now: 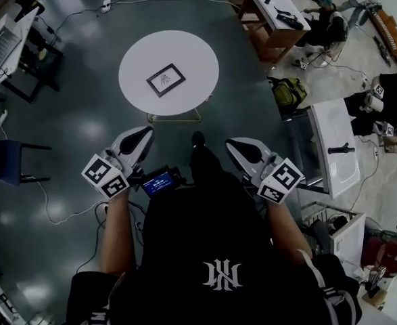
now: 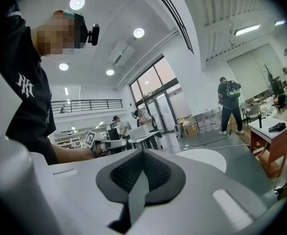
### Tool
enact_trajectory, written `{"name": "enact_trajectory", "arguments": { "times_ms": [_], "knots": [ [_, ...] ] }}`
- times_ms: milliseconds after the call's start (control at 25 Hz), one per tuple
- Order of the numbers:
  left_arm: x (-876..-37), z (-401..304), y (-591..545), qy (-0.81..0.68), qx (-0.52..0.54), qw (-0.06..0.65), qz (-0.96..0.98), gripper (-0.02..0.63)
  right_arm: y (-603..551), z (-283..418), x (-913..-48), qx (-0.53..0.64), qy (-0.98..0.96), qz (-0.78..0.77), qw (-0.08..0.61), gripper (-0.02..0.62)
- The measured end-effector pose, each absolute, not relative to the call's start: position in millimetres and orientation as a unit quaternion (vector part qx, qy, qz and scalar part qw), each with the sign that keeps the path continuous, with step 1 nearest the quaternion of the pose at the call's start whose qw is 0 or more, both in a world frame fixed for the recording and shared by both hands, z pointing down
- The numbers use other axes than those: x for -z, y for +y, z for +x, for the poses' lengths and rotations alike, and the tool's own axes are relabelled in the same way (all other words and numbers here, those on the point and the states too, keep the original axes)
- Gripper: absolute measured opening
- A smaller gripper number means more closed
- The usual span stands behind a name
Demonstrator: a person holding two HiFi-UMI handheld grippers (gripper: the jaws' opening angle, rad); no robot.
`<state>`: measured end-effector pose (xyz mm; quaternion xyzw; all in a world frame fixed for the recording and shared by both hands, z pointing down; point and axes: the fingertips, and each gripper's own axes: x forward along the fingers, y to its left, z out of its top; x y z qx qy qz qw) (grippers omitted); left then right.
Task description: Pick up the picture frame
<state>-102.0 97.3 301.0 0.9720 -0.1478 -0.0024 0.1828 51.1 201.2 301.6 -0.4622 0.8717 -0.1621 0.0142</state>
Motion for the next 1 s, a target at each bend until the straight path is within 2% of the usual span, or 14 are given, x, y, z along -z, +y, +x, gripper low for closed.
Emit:
{"name": "enact_trajectory", "arguments": {
  "times_ms": [320, 680, 880, 1000],
  "knots": [
    [-296.4, -90.8, 19.0, -0.200, -0.010, 0.181, 0.963, 0.003, 99.3, 71.1, -304.2, 0.172, 0.894, -0.413, 0.011, 0.000],
    [-335.3, -64.3, -83.1, -0.260, -0.086, 0.198, 0.941, 0.003, -29.1, 106.3, -320.5, 0.202, 0.914, -0.353, 0.003, 0.000],
    [-353.4, -64.8, -134.0, -0.297, -0.108, 0.220, 0.923, 0.003, -92.0, 111.2, -354.0, 0.199, 0.923, -0.325, -0.054, 0.063],
    [-368.0, -68.1, -157.8, -0.326, -0.115, 0.235, 0.908, 0.012, -123.6, 111.6, -369.8, 0.200, 0.925, -0.314, -0.071, 0.078]
  ]
}}
